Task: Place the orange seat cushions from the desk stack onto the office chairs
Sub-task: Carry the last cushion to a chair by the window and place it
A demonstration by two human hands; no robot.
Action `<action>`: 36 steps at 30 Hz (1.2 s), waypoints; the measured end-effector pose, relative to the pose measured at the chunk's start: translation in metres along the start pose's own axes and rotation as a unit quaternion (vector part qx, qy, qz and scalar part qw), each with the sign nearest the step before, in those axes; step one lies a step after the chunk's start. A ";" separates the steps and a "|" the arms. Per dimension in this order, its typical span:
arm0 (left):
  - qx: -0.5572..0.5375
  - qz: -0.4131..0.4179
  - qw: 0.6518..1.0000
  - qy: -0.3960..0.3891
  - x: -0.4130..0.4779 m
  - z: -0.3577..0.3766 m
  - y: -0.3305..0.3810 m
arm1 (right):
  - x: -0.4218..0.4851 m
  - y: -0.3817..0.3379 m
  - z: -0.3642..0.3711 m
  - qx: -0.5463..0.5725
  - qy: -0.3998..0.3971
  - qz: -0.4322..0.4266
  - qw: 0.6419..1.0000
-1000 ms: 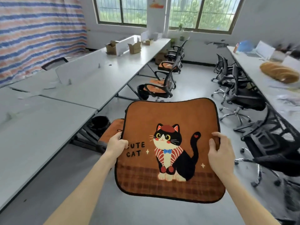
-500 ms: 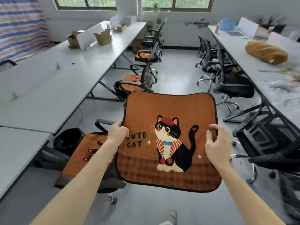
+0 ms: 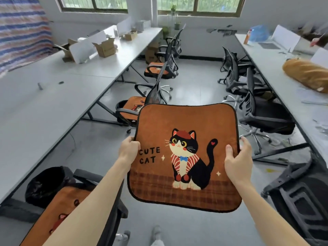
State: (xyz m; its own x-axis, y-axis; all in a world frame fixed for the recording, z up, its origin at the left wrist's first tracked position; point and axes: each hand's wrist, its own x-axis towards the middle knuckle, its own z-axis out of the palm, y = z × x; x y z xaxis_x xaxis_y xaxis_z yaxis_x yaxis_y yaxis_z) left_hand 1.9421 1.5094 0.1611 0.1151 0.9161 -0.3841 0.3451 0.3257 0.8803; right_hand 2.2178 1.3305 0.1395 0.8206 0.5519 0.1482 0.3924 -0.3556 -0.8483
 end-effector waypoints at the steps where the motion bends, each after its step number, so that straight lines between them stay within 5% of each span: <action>1: 0.000 0.002 1.000 0.006 0.019 0.010 0.010 | 0.022 0.001 0.009 0.004 0.001 0.020 1.000; 12: -0.033 0.040 0.997 0.061 0.273 0.133 0.164 | 0.310 -0.015 0.103 -0.040 0.014 0.064 0.997; 23: 0.027 0.129 0.991 0.034 0.491 0.311 0.336 | 0.617 0.005 0.157 -0.014 0.054 0.065 0.996; 36: 0.160 0.161 0.964 0.142 0.713 0.462 0.465 | 0.964 0.006 0.219 -0.026 -0.025 0.034 0.999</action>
State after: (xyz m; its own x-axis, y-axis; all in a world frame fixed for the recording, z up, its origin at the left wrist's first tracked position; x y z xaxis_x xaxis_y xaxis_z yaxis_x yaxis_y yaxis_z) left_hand 2.6149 2.2060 0.1682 0.0205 0.9994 0.0263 0.6080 -0.0333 0.7932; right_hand 2.9200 2.0252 0.1661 0.8255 0.5608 0.0645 0.3584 -0.4323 -0.8274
